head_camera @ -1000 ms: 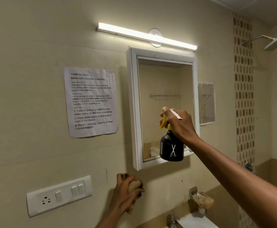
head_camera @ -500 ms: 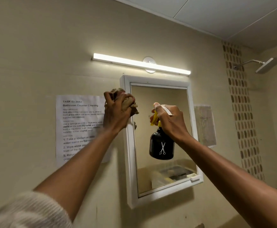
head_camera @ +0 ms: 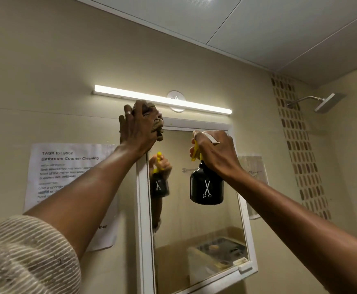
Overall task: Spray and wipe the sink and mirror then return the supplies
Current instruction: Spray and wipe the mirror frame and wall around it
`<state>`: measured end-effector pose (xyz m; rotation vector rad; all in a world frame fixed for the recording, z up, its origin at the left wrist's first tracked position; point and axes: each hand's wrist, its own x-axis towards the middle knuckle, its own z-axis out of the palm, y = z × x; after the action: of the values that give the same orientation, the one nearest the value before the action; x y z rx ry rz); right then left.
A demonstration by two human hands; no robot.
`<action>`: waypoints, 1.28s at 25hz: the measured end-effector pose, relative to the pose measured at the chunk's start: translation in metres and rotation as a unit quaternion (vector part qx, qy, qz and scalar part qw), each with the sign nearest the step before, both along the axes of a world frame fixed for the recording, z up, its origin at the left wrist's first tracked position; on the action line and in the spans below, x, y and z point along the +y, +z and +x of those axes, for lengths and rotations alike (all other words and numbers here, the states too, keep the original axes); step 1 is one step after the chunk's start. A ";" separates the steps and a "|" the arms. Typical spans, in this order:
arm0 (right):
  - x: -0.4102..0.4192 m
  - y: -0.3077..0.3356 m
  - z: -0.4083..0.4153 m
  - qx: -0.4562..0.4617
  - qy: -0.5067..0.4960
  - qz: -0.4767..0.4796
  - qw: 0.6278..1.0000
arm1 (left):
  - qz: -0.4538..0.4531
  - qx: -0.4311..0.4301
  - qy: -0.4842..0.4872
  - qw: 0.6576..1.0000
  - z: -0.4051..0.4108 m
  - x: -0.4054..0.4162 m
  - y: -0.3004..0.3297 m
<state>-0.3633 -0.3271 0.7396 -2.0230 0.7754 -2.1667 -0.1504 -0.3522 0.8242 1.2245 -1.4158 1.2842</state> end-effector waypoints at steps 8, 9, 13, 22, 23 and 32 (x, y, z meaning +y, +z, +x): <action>-0.030 0.008 -0.044 -0.037 -0.023 0.015 0.999 | 0.026 -0.064 0.027 0.997 -0.049 -0.034 0.024; -0.033 0.008 -0.051 -0.042 -0.027 0.021 0.999 | 0.032 -0.067 0.030 0.997 -0.060 -0.041 0.027; -0.049 0.005 -0.086 -0.058 -0.051 0.048 0.996 | 0.048 -0.080 0.042 0.995 -0.105 -0.070 0.036; -0.066 0.002 -0.160 -0.085 -0.071 0.047 0.993 | 0.065 -0.118 0.046 0.990 -0.203 -0.128 0.029; -0.066 0.002 -0.166 -0.085 -0.071 0.044 0.993 | 0.075 -0.122 0.042 0.989 -0.212 -0.133 0.027; -0.060 -0.001 -0.182 -0.042 -0.076 0.044 0.995 | 0.142 -0.184 0.046 0.971 -0.235 -0.135 0.039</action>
<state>-0.5451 -0.3875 0.7381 -1.8737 1.0237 -2.2367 -0.3853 -0.4874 0.8635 1.2958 -1.8816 1.4642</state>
